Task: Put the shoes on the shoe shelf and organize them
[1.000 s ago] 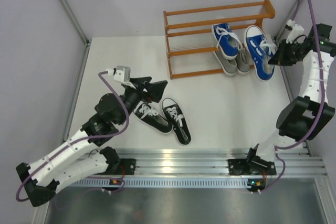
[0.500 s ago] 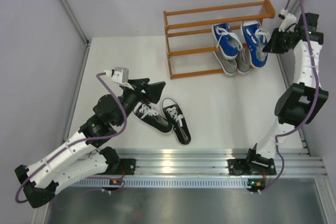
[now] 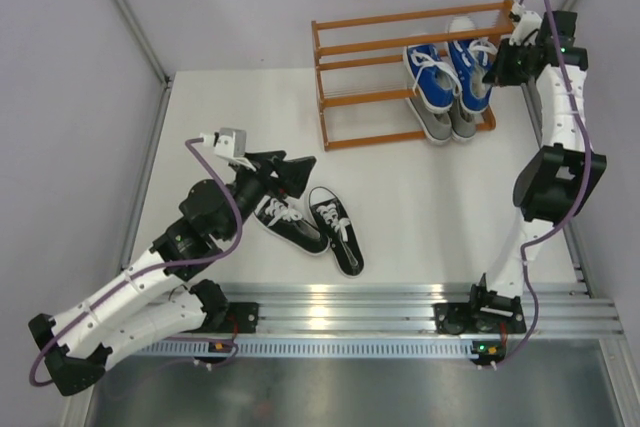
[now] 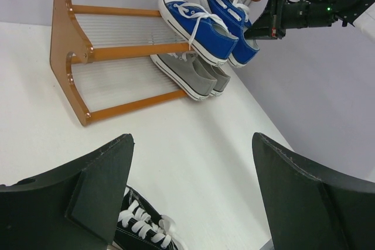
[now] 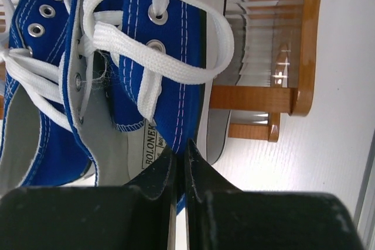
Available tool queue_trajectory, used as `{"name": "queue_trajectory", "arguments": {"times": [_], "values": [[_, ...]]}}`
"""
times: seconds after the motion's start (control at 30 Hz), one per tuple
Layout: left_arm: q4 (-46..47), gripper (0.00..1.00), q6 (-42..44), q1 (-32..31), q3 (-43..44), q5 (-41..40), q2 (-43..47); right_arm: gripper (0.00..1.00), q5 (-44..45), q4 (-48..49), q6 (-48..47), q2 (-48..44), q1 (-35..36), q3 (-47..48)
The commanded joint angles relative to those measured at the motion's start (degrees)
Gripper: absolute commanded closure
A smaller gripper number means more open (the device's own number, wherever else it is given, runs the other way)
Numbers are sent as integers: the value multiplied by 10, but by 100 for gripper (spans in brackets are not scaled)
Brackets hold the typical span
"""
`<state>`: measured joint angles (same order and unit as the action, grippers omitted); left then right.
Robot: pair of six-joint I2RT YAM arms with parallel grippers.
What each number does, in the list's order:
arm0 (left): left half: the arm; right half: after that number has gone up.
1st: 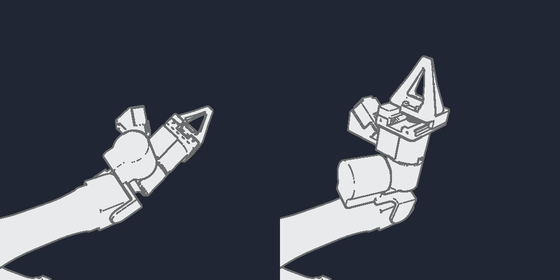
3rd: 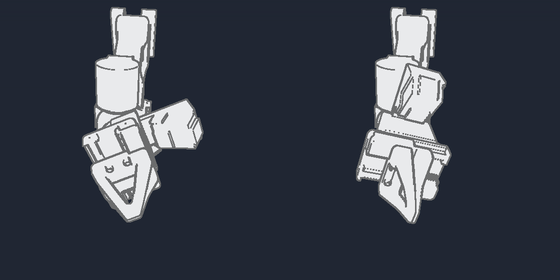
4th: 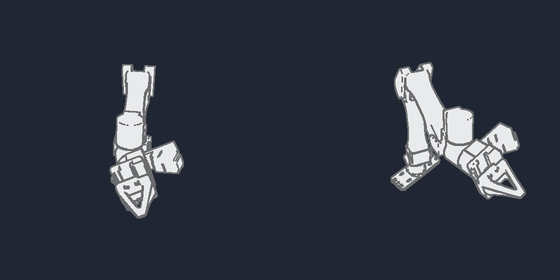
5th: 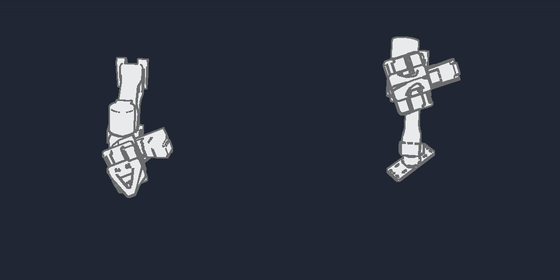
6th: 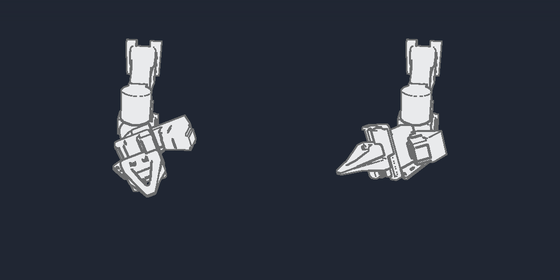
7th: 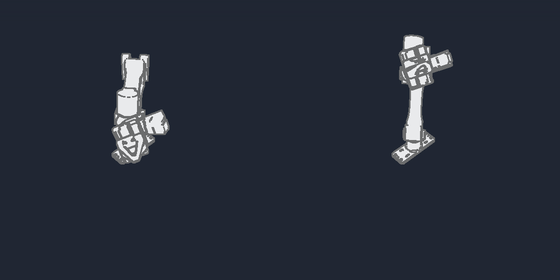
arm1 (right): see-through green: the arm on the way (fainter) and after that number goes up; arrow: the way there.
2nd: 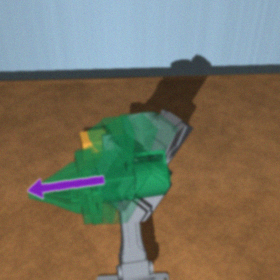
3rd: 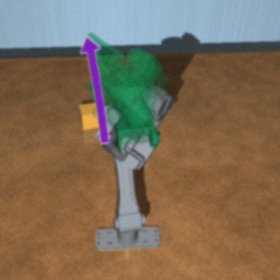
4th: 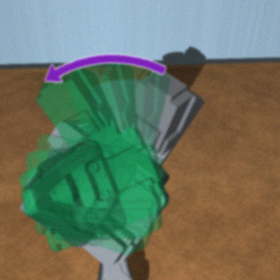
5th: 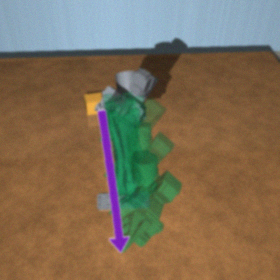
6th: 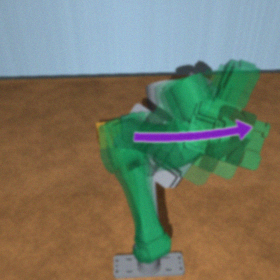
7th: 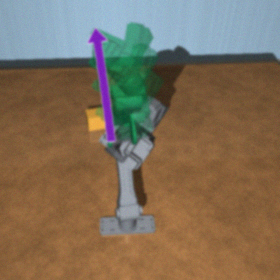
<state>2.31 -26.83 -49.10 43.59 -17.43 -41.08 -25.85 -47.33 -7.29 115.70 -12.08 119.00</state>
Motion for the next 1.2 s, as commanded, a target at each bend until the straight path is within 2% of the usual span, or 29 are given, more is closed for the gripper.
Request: {"name": "queue_trajectory", "arguments": {"times": [0.0,0.53,0.67,0.83,0.9,1.0,1.17], "values": [[8,13,-4,2,4,5,-6,100,-2,68,20,-3,18,51],[8,13,-16,2,16,16,-27,100,19,84,47,30,28,79],[8,13,-16,2,18,17,-34,88,13,83,45,33,29,78],[8,13,-18,2,17,18,-36,79,9,81,40,34,30,77],[9,13,-21,2,16,19,-36,70,8,81,39,33,31,76],[8,13,-22,2,14,20,-36,66,6,81,38,30,31,73],[8,13,-23,2,11,20,-34,66,6,77,32,29,33,62]]}}
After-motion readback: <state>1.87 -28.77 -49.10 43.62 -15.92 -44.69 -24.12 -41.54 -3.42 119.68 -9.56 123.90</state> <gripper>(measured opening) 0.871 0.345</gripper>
